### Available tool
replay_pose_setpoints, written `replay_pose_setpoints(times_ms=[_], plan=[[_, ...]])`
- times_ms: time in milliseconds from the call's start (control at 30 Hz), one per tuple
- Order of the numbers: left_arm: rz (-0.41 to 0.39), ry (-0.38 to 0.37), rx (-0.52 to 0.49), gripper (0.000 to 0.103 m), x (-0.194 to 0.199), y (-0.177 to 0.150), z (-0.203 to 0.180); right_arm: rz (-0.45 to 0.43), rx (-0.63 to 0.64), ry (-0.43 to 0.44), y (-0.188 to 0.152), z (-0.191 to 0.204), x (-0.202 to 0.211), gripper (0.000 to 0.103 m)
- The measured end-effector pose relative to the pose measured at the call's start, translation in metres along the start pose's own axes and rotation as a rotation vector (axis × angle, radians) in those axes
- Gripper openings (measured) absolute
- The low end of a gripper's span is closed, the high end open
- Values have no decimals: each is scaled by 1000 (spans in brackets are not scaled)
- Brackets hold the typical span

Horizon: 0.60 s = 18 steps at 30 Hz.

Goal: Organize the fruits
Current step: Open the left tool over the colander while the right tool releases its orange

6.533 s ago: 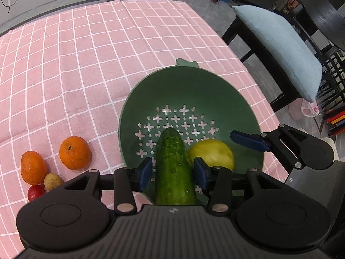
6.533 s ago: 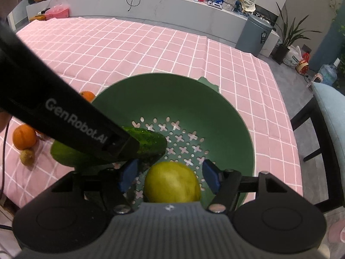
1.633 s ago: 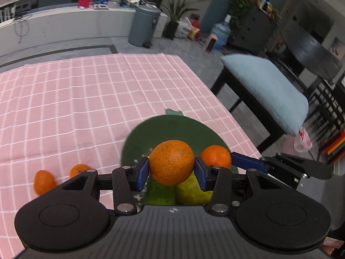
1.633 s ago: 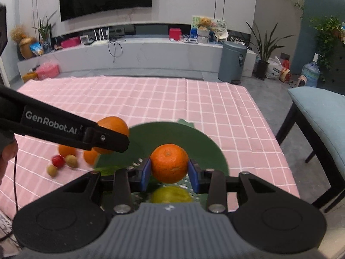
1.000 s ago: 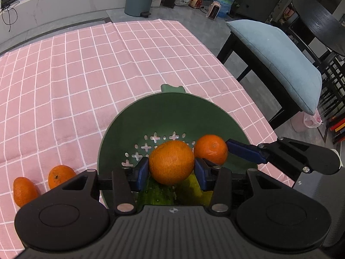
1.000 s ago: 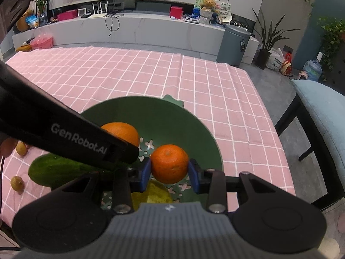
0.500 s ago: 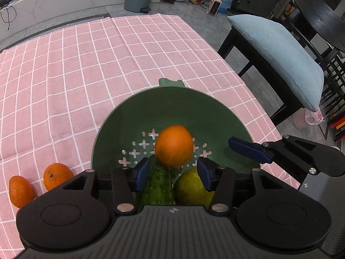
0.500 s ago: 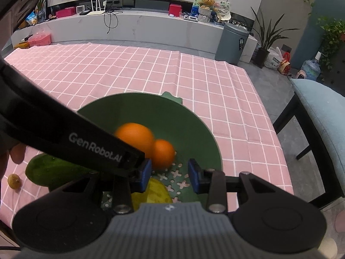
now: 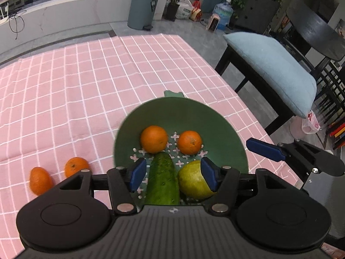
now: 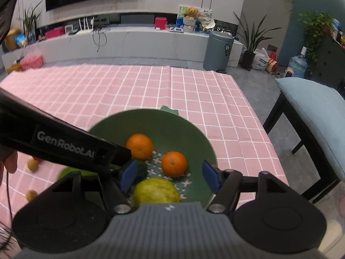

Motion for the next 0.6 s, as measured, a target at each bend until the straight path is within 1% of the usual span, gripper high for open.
replay_pose_setpoints(times_ms=[100, 233, 300, 500, 600], plan=[[-19, 12, -10, 69, 16, -3, 3, -11, -38, 14, 1, 5, 11, 69], [-38, 27, -4, 69, 37, -11, 13, -26, -90, 62, 1, 20, 26, 70], [-46, 34, 4, 69, 46, -17, 21, -41, -106, 83, -1, 29, 32, 73], [-54, 45, 33, 69, 66, -40, 49, -85, -127, 163, -10, 61, 45, 73], [-61, 50, 47, 70, 74, -50, 64, -98, -121, 208, -14, 82, 50, 71]])
Point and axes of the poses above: each gripper's, at about its wrist camera, not at the fingertips, and x roughly against the way its jaws point, z to its left, y to its top, the point moved 8 cm from there along -x, roughly the way its jaws point, and after that the axes turned 3 degrees about -y, right-handed, at the moved point
